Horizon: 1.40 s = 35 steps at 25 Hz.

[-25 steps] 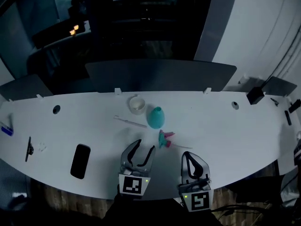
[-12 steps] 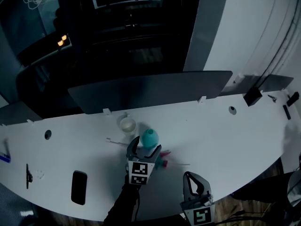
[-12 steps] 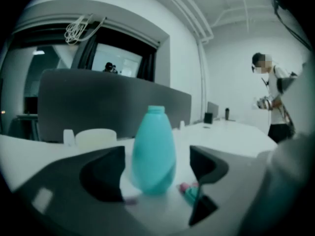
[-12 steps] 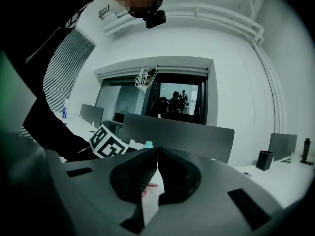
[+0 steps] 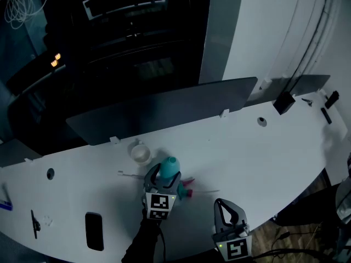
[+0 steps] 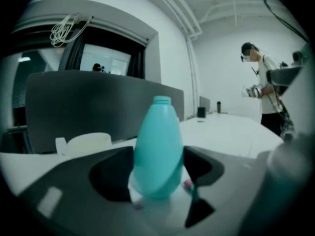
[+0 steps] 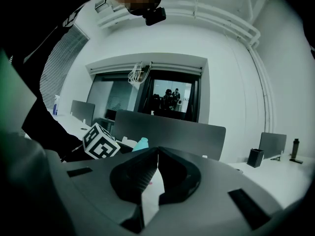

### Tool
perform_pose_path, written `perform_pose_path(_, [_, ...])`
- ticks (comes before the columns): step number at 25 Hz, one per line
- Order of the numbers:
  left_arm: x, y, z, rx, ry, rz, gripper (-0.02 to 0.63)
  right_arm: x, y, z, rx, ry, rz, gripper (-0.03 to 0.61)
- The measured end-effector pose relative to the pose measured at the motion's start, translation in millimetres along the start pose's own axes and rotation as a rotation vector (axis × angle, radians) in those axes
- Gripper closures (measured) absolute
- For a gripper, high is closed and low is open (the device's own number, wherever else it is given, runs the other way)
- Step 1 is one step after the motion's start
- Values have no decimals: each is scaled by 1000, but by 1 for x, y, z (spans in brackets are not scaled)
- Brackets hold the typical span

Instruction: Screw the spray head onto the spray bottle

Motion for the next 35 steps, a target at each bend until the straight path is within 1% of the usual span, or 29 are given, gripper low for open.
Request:
perform_pose_path(4, [3, -14, 40, -72, 11, 22, 293, 4, -4, -2, -14, -18, -5, 572])
perform_pose_path(7, [-3, -14, 83, -116, 22, 15, 293, 9, -8, -6, -45, -39, -12, 572])
perform_pose_path(9, [-13, -2, 110, -114, 28, 15, 293, 15, -9, -8, -64, -60, -28, 572])
perform_pose_path(13, [-28, 36, 146, -63, 17, 92, 293, 30, -9, -10, -69, -115, -31, 572])
perform_pose_path(16, [-33, 55, 156, -34, 13, 123, 293, 37, -12, -12, -88, -142, -26, 572])
perform_pose_path(21, [-46, 70, 155, -11, 36, 49, 293, 42, -14, -10, -94, -154, -13, 572])
perform_pose_path(25, [-49, 75, 156, -27, 36, 79, 293, 42, -15, -7, -86, -149, -4, 572])
perform_pose_path(28, [-51, 74, 154, -22, 35, 65, 293, 37, -12, -10, -63, -172, 21, 572])
perform_pose_path(29, [-51, 74, 153, -20, 37, 61, 291, 36, -11, -14, -38, -201, 41, 572])
perform_pose_path(31, [-51, 74, 153, -19, 38, 62, 291, 32, -12, -26, 36, -296, 105, 572])
perform_pose_path(33, [-51, 74, 153, -20, 37, 66, 291, 26, -13, -45, 131, -428, 203, 571])
perform_pose_path(35, [-51, 74, 152, -21, 37, 67, 291, 22, -12, -67, 250, -586, 298, 571])
Point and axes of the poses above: the fingertips, and each gripper's own axes: z backward along the fingers, x to its left, y out of its underside, the point moved 8 cm from there along z, backward along the fingers, and after that the axes turned 8 degrees about x, right-handed, at the moved point
